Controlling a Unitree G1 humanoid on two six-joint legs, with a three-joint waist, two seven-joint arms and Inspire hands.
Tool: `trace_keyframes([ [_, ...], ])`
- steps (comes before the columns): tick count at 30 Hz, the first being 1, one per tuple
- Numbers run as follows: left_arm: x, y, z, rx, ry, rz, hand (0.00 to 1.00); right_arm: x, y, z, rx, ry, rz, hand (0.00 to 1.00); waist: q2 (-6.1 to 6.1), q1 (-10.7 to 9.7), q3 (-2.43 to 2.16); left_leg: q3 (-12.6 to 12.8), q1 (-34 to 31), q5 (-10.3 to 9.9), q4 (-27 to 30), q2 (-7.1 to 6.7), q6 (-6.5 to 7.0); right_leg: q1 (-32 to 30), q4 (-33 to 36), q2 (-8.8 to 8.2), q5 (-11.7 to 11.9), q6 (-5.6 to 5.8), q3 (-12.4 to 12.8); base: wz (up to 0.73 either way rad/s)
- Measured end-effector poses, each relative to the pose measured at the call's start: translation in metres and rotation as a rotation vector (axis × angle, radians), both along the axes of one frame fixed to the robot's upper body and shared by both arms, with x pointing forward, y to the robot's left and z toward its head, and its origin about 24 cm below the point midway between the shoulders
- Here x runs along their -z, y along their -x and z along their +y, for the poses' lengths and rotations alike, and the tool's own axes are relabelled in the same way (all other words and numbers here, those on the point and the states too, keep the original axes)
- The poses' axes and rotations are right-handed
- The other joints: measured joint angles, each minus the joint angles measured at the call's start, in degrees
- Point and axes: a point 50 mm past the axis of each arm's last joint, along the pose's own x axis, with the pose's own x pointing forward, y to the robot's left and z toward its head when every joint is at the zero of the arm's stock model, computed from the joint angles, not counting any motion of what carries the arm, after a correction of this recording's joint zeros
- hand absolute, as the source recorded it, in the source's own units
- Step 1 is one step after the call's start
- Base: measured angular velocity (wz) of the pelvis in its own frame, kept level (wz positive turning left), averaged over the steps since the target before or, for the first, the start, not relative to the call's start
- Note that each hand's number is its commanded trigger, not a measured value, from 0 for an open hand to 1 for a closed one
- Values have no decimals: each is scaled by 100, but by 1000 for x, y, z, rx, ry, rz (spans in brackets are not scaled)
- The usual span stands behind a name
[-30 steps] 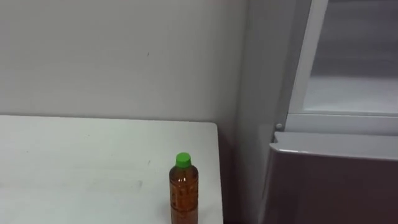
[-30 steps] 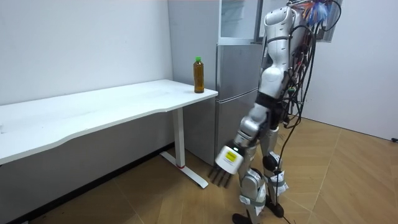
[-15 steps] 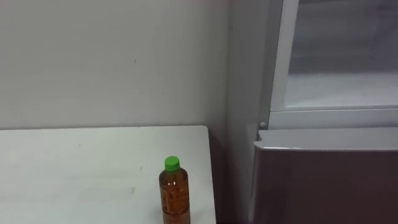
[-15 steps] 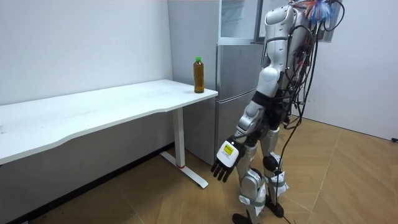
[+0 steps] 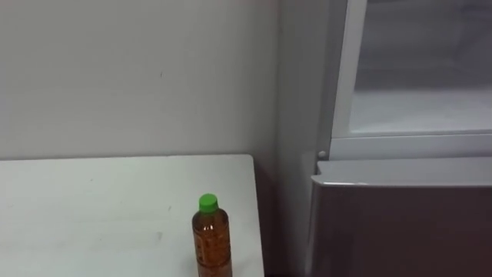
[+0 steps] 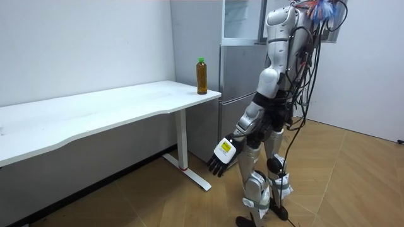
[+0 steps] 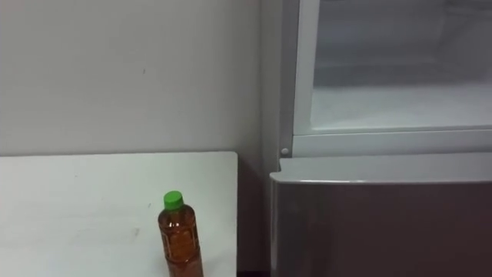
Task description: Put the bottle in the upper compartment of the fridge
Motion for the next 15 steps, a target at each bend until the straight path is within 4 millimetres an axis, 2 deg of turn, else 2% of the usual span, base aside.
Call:
trace_keyframes([
  [4,0,8,2,15,-10,13,0,-15,-26,4,-91,17,-161,0,-9,5,0,0,-30,1,26,0,-2,-36,3,-1,5,-5,1,0],
  [10,-3,1,3,23,-14,-23,0,-42,-54,11,-161,-4,-366,0,-15,24,-30,-16,-144,1,77,1,-3,-110,8,-1,5,-5,-25,2],
  [11,-3,0,3,24,-15,-28,0,-46,-56,12,-167,-4,-390,0,-19,30,-27,-15,-136,1,75,1,-3,-104,9,-1,5,-5,-23,0],
  [12,-4,-1,4,26,-17,-34,0,-55,-59,14,-184,-7,-441,0,-24,32,1,-5,-123,0,75,2,-3,-92,10,-1,5,-5,-8,-4],
  [15,-6,-2,4,32,-16,-61,0,-79,-69,17,-239,-17,-562,0,-35,29,3,19,-123,-3,77,4,-2,-114,20,-2,4,-4,24,-5],
])
